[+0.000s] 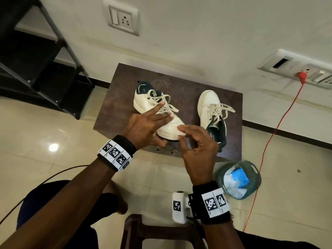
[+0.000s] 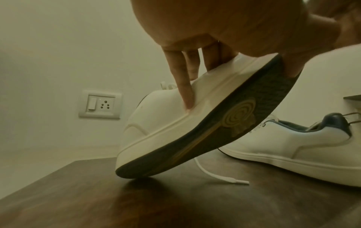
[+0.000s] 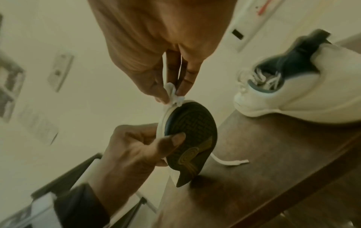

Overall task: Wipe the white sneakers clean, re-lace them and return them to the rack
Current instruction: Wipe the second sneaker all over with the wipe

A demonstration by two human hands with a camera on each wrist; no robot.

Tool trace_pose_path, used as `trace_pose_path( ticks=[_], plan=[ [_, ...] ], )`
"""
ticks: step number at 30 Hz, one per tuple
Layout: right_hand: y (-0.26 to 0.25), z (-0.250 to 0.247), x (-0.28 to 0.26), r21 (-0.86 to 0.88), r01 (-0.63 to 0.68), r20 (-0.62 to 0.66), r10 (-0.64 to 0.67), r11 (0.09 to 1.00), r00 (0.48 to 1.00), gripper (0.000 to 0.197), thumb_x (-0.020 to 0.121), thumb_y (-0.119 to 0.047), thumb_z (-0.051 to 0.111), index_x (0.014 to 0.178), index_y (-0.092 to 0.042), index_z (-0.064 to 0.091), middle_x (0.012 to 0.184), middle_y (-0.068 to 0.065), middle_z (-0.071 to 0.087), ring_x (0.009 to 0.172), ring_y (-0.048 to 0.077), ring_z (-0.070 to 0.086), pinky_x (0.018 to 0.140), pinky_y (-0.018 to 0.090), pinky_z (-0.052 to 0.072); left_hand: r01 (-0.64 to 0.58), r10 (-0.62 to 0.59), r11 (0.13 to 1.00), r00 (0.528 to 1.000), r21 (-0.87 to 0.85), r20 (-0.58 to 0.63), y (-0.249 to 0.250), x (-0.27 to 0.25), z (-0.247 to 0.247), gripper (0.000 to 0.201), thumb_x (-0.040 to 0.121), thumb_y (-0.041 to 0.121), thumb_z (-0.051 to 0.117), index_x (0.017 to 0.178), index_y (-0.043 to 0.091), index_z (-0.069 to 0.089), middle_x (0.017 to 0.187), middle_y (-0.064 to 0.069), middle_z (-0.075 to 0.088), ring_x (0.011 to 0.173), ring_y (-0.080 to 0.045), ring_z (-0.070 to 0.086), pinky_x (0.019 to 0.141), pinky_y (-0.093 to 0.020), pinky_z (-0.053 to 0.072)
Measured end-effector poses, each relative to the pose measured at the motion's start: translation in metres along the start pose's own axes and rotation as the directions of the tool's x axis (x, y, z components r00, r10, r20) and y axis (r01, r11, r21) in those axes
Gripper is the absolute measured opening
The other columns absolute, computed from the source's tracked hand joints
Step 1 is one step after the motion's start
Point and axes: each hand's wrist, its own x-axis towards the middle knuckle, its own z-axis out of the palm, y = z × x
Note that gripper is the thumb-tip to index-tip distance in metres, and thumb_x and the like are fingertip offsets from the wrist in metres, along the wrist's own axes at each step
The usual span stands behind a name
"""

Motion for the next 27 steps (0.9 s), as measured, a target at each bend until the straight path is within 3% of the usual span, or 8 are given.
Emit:
trace_pose_path(
  ticks=[2,4,8,11,15,19,22,27],
  plan=[
    [-0.008,0.004,0.002,-0.11,0.126,0.106,-0.114,0.986,0.988,0.022,0.082,-0.002,0.069,0.101,-0.009,0.076,0.102,0.004,0.073,0.097,0.022,0.064,0.09,0.026,0.049,-0.02,0.02,1.0,1.0,-0.015,0.0,0.003,0.007,-0.001,0.067,0.074,0.058,0.076,0.125,0.015,0.07,0.129,-0.004,0.07,0.136,-0.026,0.053,0.069,-0.043,0.061],
    [-0.012,0.013,0.003,-0.21,0.223,0.191,-0.184,0.952,0.964,0.029,0.08,0.007,0.068,0.103,-0.008,0.075,0.102,0.004,0.072,0.096,0.024,0.059,0.091,0.019,0.042,-0.039,0.039,0.999,0.999,-0.022,0.0,0.003,0.014,-0.002,0.062,0.073,0.052,0.081,0.121,0.014,0.072,0.125,-0.006,0.071,0.133,-0.027,0.056,0.07,-0.042,0.061],
    [-0.012,0.016,0.009,-0.291,0.312,0.213,-0.257,0.905,0.943,0.03,0.082,0.012,0.066,0.105,-0.006,0.075,0.103,0.006,0.071,0.094,0.026,0.057,0.088,0.026,0.046,-0.028,0.026,0.998,0.999,-0.058,-0.03,0.006,0.022,-0.01,0.057,0.062,0.035,0.094,0.112,0.015,0.075,0.124,-0.009,0.072,0.125,-0.026,0.063,0.069,-0.038,0.059],
    [-0.005,0.0,0.01,-0.249,0.272,0.119,-0.249,0.929,0.961,0.026,0.081,0.013,0.071,0.1,-0.004,0.077,0.102,0.008,0.07,0.095,0.025,0.063,0.085,0.031,0.051,0.013,-0.016,0.998,0.999,-0.061,-0.05,0.004,0.024,-0.014,0.054,0.062,0.042,0.089,0.109,0.018,0.076,0.124,-0.006,0.072,0.122,-0.02,0.065,0.067,-0.035,0.058],
    [-0.002,-0.011,0.013,-0.216,0.252,0.052,-0.247,0.943,0.968,0.023,0.082,0.012,0.072,0.097,-0.005,0.079,0.101,0.01,0.07,0.095,0.023,0.064,0.085,0.026,0.05,0.012,-0.013,0.999,1.0,-0.042,-0.023,0.0,0.026,-0.009,0.048,0.069,0.044,0.07,0.111,0.019,0.074,0.12,-0.004,0.073,0.121,-0.019,0.065,0.063,-0.038,0.061],
    [-0.012,0.016,0.017,-0.3,0.319,0.146,-0.287,0.899,0.947,0.03,0.08,0.013,0.07,0.097,-0.009,0.079,0.098,0.004,0.071,0.091,0.025,0.057,0.08,0.024,0.045,-0.009,0.011,0.998,1.0,-0.055,0.027,-0.002,0.028,-0.012,0.058,0.061,0.037,0.089,0.112,0.015,0.073,0.12,-0.009,0.073,0.117,-0.023,0.068,0.062,-0.041,0.061],
    [-0.014,0.019,0.022,-0.324,0.372,0.189,-0.326,0.87,0.926,0.028,0.082,0.011,0.07,0.1,-0.009,0.078,0.097,0.005,0.071,0.089,0.025,0.057,0.078,0.028,0.046,-0.014,0.017,0.996,0.999,-0.091,0.032,-0.003,0.026,-0.015,0.063,0.058,0.034,0.093,0.114,0.013,0.072,0.122,-0.011,0.072,0.116,-0.026,0.068,0.065,-0.043,0.062],
    [0.003,-0.016,0.017,-0.223,0.272,0.067,-0.263,0.936,0.962,0.024,0.083,0.011,0.073,0.096,-0.007,0.08,0.1,0.005,0.072,0.094,0.022,0.065,0.082,0.03,0.051,0.026,-0.042,0.99,0.992,-0.135,-0.115,-0.004,0.024,-0.019,0.051,0.059,0.036,0.09,0.104,0.017,0.077,0.117,-0.006,0.075,0.111,-0.019,0.071,0.057,-0.038,0.06]
  ],
)
